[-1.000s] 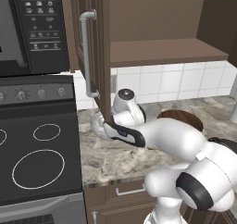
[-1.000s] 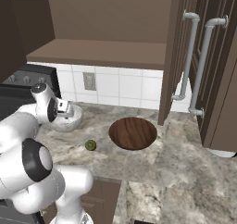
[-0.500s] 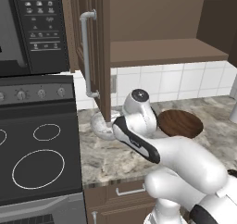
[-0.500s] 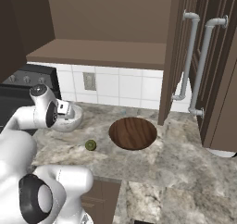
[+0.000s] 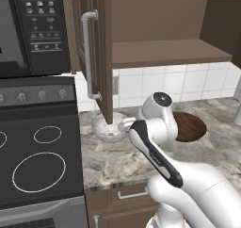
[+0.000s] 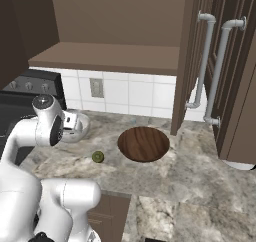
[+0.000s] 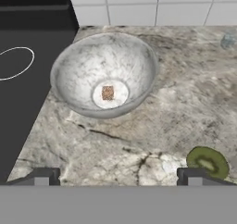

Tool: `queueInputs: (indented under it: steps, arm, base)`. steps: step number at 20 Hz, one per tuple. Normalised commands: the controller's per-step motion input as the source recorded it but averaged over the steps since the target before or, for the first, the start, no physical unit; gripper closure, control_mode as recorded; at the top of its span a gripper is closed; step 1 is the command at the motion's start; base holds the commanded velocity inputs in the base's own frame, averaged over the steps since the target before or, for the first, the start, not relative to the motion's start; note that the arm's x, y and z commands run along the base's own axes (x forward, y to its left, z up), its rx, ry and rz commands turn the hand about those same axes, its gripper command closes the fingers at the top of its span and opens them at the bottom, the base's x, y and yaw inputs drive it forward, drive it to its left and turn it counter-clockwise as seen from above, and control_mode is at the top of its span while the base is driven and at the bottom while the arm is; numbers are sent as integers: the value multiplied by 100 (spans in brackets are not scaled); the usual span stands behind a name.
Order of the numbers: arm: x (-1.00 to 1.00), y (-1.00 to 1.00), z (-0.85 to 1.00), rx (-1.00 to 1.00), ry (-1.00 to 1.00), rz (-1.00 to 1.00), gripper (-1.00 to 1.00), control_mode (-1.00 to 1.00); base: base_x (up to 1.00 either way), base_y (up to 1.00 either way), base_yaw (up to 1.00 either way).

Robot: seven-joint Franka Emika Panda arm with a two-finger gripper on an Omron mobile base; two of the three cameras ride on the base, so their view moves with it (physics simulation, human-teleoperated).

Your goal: Pick both bowls and place them on the counter. Then place the kiwi in one bowl and place the sugar cube in the other bowl.

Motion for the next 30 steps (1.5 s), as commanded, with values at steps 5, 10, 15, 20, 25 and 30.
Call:
queueInputs:
  steps: [5,10,15,20,25,30]
  arm:
    - [-54,-23,14,1,-3,0,-100,-100]
    - [-50,-27,4,0,-2,0,-100,-100]
    - [-26,-41,0,0,0,0,-100,-100]
    - [-17,-40,0,0,0,0,-100,-100]
    - [-17,-32,-9,0,0,0,-100,-100]
    - [-3,-9,-32,-3,0,2,-100,-100]
  base:
    - [0,0,0]
    - [0,0,0]
    - [0,0,0]
    - [0,0,0]
    - [0,0,0]
    - [0,0,0]
